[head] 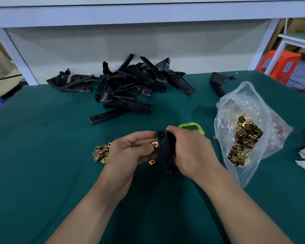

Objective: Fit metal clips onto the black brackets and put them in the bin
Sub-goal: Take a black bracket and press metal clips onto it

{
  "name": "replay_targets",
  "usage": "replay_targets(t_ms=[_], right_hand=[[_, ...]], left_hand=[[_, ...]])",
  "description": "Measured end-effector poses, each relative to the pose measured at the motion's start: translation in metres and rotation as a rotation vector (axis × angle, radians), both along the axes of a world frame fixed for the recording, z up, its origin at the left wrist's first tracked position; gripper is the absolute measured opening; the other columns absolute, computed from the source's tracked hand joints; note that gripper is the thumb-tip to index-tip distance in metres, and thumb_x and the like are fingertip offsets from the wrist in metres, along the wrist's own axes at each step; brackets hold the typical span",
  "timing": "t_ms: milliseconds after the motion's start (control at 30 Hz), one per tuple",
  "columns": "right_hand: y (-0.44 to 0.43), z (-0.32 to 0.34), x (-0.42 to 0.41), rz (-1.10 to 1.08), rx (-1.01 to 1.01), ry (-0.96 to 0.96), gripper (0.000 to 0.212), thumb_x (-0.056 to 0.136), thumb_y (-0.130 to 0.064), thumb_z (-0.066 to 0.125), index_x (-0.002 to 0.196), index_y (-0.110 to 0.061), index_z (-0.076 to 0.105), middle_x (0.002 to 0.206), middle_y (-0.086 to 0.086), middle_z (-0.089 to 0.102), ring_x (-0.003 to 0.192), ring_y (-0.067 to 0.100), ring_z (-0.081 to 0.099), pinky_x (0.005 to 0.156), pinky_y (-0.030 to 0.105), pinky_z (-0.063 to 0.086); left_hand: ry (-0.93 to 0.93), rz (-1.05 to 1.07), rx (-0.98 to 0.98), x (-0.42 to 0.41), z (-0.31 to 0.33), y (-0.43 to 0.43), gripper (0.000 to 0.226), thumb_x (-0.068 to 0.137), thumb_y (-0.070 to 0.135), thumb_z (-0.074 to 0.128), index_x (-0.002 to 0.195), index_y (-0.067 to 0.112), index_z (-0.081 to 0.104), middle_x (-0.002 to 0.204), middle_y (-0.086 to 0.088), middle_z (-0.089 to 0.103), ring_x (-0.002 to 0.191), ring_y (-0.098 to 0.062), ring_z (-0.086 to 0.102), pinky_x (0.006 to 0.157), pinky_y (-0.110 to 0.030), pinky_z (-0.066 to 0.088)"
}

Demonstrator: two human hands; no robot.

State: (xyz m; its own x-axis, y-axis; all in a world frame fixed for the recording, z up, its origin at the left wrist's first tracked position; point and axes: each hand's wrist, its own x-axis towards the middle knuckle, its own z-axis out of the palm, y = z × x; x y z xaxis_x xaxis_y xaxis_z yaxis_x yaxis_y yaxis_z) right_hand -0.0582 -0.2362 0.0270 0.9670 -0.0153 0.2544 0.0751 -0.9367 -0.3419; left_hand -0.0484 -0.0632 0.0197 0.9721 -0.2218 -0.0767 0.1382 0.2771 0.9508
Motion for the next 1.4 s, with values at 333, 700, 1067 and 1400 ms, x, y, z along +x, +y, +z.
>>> replay_targets(t_ms=[333, 700, 1067, 1400], right_hand=[[0.002, 0.000, -0.001, -0.005, 0.004, 0.042, 0.022, 0.079, -0.013, 0.057, 0.091, -0.030, 0.050, 0.065, -0.006, 0.055, 0.055, 0.012, 0.043, 0.056, 0.035, 0.034], [0.010, 0.003, -0.002, -0.077, -0.084, 0.025, 0.027, 0.078, -0.006, 0.061, 0.087, -0.029, 0.051, 0.063, -0.007, 0.045, 0.052, 0.017, 0.035, 0.048, 0.032, 0.025], [0.020, 0.005, -0.006, -0.150, -0.080, 0.052, 0.026, 0.083, -0.009, 0.064, 0.093, -0.027, 0.048, 0.075, -0.003, 0.056, 0.066, 0.027, 0.051, 0.059, 0.032, 0.034], [0.028, 0.006, -0.010, -0.150, 0.027, 0.038, 0.063, 0.085, -0.010, 0.064, 0.140, -0.027, 0.039, 0.088, 0.000, 0.067, 0.082, 0.031, 0.066, 0.064, 0.034, 0.037]], left_hand=[[-0.020, 0.005, -0.022, 0.003, -0.002, 0.003, 0.042, 0.063, 0.010, 0.082, 0.105, 0.010, 0.075, 0.093, -0.014, 0.079, 0.071, -0.017, 0.072, 0.064, -0.023, 0.059], [-0.035, 0.094, 0.109, 0.001, -0.002, 0.002, 0.031, 0.073, 0.000, 0.082, 0.102, 0.008, 0.074, 0.090, -0.015, 0.079, 0.074, -0.021, 0.073, 0.067, -0.025, 0.060], [-0.353, 0.333, 0.621, -0.028, 0.004, -0.018, 0.063, 0.077, 0.019, 0.087, 0.132, 0.041, 0.063, 0.091, 0.046, 0.065, 0.091, 0.020, 0.064, 0.079, 0.005, 0.041], [-0.470, 0.388, 0.734, -0.030, -0.003, -0.020, 0.080, 0.078, 0.024, 0.084, 0.143, 0.049, 0.044, 0.103, 0.037, 0.065, 0.102, 0.019, 0.059, 0.091, 0.003, 0.037]])
